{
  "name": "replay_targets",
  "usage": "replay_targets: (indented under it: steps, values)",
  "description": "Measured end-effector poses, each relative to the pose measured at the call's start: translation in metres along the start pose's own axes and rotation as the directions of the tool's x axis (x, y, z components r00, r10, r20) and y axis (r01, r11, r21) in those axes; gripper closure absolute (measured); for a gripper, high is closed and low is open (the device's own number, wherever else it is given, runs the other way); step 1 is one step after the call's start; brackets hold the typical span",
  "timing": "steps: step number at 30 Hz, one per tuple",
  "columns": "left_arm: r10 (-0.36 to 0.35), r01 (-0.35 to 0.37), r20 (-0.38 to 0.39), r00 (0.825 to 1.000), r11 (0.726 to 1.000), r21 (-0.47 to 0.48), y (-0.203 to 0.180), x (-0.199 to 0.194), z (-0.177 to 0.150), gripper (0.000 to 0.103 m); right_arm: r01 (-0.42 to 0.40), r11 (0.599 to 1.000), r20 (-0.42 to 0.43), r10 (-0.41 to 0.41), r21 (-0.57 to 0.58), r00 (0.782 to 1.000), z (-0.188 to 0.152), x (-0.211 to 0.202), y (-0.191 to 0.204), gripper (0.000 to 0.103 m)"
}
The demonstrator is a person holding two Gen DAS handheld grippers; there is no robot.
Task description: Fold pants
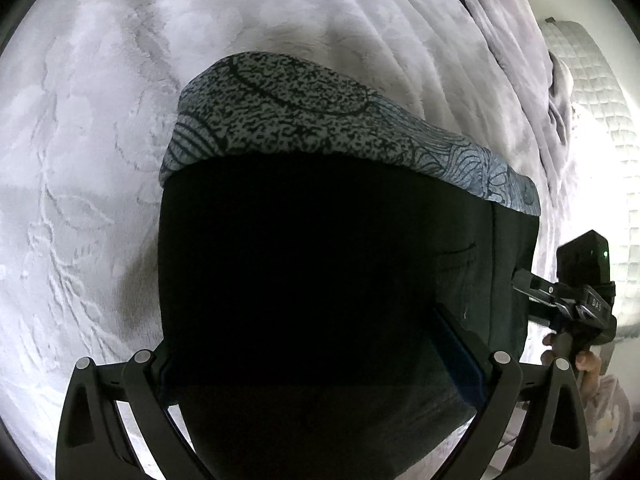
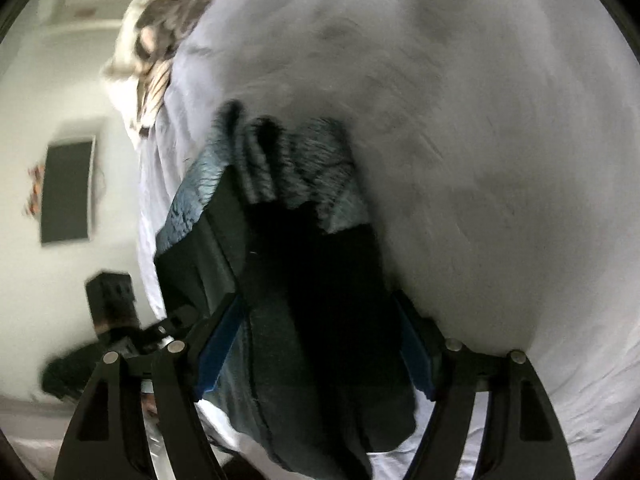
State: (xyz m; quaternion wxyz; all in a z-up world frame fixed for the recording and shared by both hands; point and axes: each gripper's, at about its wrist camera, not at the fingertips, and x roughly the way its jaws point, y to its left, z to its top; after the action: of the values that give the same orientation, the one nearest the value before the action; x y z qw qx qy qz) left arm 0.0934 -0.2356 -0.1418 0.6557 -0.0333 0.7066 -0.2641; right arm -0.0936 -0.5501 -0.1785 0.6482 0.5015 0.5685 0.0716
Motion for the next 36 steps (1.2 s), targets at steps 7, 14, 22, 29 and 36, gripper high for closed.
replay_targets:
  steps: [7, 14, 22, 29, 36]
  values:
    - [-0.03, 0.029, 0.053, 0.998, 0.999, 0.02, -0.006, -0.032, -0.015, 0.039, -0.034, 0.999, 0.037, 0.034, -0.021, 0.999, -0.019, -0.016, 0.021, 0.057]
    - [-0.041, 0.037, 0.083, 0.996, 0.998, 0.057, -0.004, -0.076, -0.034, 0.044, -0.07, 0.997, 0.058, 0.072, -0.04, 0.996, -0.046, -0.033, 0.056, 0.063]
    - [0.0, -0.007, 0.076, 0.997, 0.996, 0.085, 0.033, -0.127, -0.073, 0.043, -0.113, 0.993, 0.038, 0.114, -0.029, 0.993, -0.109, -0.012, 0.095, 0.063]
    - [0.084, -0.088, 0.053, 0.995, 0.993, 0.08, 0.083, -0.141, -0.11, 0.042, -0.061, 0.998, -0.01, 0.061, -0.034, 0.998, -0.149, 0.038, 0.121, 0.063]
    - [0.192, -0.192, 0.067, 0.979, 0.981, 0.001, 0.118, -0.119, -0.123, 0.019, 0.23, 0.972, -0.027, -0.232, -0.056, 0.972, -0.156, 0.085, 0.122, 0.05]
